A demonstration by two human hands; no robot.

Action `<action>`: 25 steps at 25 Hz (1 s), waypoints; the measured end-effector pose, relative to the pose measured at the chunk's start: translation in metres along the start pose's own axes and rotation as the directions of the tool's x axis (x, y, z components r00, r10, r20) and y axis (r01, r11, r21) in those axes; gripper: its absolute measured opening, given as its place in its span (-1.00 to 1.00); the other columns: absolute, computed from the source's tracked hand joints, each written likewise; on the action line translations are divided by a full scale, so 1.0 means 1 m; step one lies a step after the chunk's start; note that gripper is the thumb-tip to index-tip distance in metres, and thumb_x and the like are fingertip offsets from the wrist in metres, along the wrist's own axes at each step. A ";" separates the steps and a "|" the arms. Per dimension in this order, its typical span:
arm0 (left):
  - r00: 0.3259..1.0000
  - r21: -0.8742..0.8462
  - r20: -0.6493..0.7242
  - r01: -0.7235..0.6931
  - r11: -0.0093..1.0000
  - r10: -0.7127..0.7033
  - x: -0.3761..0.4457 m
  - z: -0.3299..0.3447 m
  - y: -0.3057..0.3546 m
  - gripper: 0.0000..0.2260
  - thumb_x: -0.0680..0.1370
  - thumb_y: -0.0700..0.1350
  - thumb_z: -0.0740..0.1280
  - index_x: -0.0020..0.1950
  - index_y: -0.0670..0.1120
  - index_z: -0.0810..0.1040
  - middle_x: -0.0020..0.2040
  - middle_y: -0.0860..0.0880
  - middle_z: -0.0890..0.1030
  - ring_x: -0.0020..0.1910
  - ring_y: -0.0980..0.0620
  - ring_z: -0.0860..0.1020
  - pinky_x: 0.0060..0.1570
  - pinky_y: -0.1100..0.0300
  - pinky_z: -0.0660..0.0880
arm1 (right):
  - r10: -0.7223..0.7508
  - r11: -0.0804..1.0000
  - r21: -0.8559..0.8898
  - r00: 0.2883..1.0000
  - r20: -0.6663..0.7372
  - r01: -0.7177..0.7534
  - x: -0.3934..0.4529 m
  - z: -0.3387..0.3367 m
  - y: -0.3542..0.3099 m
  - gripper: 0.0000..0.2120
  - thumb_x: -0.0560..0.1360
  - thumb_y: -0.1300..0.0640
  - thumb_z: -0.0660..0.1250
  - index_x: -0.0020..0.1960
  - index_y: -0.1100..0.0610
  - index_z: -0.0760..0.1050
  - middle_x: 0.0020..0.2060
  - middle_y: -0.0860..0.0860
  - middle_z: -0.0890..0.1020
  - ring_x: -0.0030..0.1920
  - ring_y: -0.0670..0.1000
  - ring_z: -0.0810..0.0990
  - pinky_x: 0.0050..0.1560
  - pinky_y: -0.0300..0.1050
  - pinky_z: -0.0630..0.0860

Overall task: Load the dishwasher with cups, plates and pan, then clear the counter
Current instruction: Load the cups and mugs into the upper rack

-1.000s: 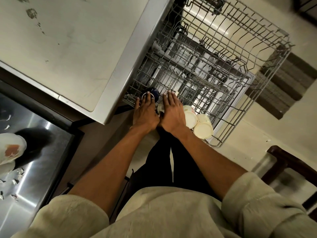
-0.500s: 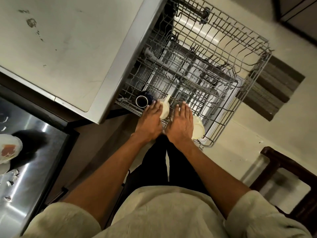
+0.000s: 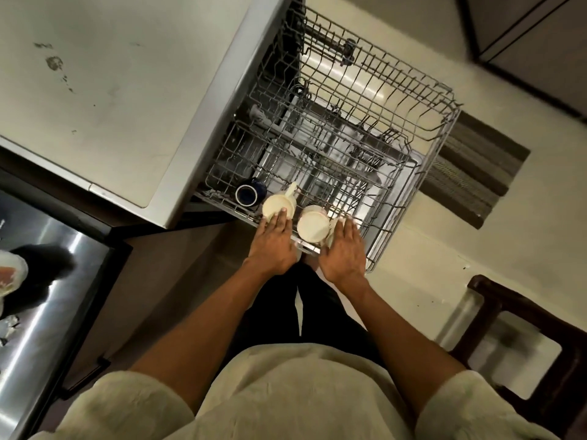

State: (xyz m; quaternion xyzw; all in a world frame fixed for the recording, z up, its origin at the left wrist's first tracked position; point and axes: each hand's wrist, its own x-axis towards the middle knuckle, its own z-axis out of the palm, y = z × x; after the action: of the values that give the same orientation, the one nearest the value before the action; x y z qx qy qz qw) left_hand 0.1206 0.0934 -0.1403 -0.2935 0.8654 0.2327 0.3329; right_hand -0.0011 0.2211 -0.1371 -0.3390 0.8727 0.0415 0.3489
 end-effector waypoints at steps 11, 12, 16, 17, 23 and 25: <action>0.971 -0.135 -0.233 0.030 0.990 -0.061 -0.049 -0.027 0.022 -0.39 0.63 -0.05 0.12 0.62 -0.18 -0.02 0.63 -0.15 -0.07 0.61 -0.05 -0.06 0.58 0.02 -0.12 | -0.170 0.985 -0.011 0.985 -0.017 0.170 -0.020 -0.045 0.000 -0.29 0.64 -0.08 0.14 0.64 0.22 -0.03 0.62 0.16 0.03 0.62 0.11 -0.01 0.61 -0.01 -0.02; 0.957 -0.156 -0.281 0.029 0.987 -0.072 -0.058 -0.032 0.022 -0.39 0.63 -0.07 0.13 0.62 -0.17 -0.03 0.64 -0.13 -0.09 0.61 -0.03 -0.08 0.58 0.04 -0.13 | -0.189 0.982 -0.019 0.981 -0.052 0.189 -0.024 -0.052 -0.010 -0.30 0.64 -0.05 0.15 0.64 0.21 -0.04 0.63 0.15 0.02 0.62 0.11 -0.01 0.61 -0.01 -0.03; 0.856 -0.195 -0.506 0.005 0.981 -0.105 -0.102 -0.057 0.015 -0.36 0.62 -0.11 0.15 0.63 -0.14 -0.06 0.64 -0.08 -0.14 0.61 0.02 -0.16 0.58 0.08 -0.16 | -0.383 0.922 -0.130 0.910 -0.160 0.365 -0.040 -0.076 -0.064 -0.30 0.65 -0.11 0.02 0.64 0.21 -0.11 0.62 0.16 -0.06 0.63 0.11 -0.08 0.62 0.03 -0.08; 0.820 -0.212 -0.559 0.003 0.977 -0.124 -0.116 -0.062 0.012 -0.36 0.61 -0.12 0.15 0.63 -0.14 -0.06 0.63 -0.08 -0.14 0.61 0.02 -0.16 0.58 0.07 -0.16 | -0.441 0.895 -0.158 0.878 -0.187 0.416 -0.046 -0.081 -0.079 -0.29 0.63 -0.15 -0.07 0.64 0.21 -0.10 0.62 0.16 -0.06 0.63 0.11 -0.08 0.62 0.06 -0.06; 0.598 -0.395 -0.719 0.070 0.916 -0.356 -0.197 -0.073 -0.038 -0.37 0.58 -0.10 0.09 0.63 -0.13 -0.05 0.64 -0.07 -0.10 0.61 0.02 -0.15 0.58 0.01 -0.11 | -0.707 0.704 -0.209 0.644 -0.293 0.678 -0.097 -0.109 -0.179 -0.30 0.59 -0.13 -0.22 0.63 0.20 0.01 0.63 0.13 0.03 0.63 0.07 -0.05 0.61 -0.02 -0.10; 0.521 -0.458 -0.733 0.098 0.884 -0.438 -0.224 -0.066 -0.062 -0.38 0.60 -0.12 0.13 0.63 -0.13 -0.02 0.64 -0.07 -0.08 0.61 0.02 -0.14 0.58 0.01 -0.10 | -0.771 0.633 -0.229 0.575 -0.272 0.740 -0.116 -0.108 -0.213 -0.38 0.66 -0.09 -0.07 0.64 0.18 -0.01 0.63 0.12 0.02 0.63 0.05 -0.07 0.61 -0.05 -0.14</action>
State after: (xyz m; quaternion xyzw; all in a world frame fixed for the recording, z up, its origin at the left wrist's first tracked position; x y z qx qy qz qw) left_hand 0.2682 0.0886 0.0512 -0.5550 0.8034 0.1686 -0.1343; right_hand 0.1296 0.0899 0.0531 -0.6955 0.6882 -0.1319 0.1591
